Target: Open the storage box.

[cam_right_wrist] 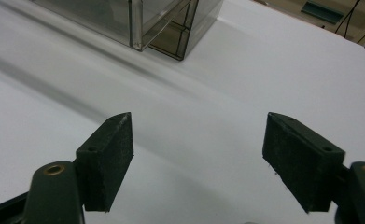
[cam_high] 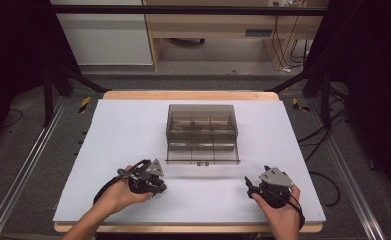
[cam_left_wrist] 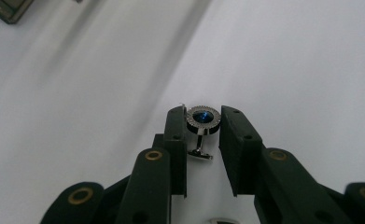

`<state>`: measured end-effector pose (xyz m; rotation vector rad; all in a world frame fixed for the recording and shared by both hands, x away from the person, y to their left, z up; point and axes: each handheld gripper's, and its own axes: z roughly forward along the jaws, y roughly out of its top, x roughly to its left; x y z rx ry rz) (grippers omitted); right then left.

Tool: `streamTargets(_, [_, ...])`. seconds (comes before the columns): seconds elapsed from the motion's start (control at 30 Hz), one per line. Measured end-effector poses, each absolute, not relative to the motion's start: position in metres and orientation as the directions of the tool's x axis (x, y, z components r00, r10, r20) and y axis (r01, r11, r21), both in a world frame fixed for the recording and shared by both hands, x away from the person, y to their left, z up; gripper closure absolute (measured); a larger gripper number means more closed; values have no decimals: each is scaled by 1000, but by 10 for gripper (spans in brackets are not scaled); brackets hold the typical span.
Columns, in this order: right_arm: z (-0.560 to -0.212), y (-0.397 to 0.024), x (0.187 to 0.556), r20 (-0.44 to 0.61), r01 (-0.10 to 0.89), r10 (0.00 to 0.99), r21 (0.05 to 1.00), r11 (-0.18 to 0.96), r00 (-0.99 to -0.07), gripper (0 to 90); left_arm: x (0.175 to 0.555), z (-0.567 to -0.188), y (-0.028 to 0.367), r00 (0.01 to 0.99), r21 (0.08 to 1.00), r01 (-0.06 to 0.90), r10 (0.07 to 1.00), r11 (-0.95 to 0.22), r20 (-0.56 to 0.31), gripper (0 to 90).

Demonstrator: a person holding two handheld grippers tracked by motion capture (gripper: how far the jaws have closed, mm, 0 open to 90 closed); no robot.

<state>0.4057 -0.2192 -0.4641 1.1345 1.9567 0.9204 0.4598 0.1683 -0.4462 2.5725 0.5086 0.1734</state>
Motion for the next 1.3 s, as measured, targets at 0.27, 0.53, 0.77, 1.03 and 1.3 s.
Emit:
streamTargets(0.27, [-469,-215,408,-197,443,896,814,376,-398,176,451,-414,170,925,555,288,376,-780,48,724])
streamTargets(0.53, [-473,-215,408,-199,457,898,805,378,-392,172,454,-383,166,927,578,258,366,-775,78,724])
streamTargets(0.77, [-474,-212,408,-218,459,896,797,392,-387,167,459,-358,155,927,590,225,356,-776,114,724])
streamTargets(1.03, [-474,-216,410,-219,458,903,803,382,-369,167,474,-345,140,930,587,208,344,-782,128,725])
streamTargets(1.3, [-475,-218,410,-228,463,906,799,383,-357,166,488,-337,121,934,584,189,328,-789,141,725])
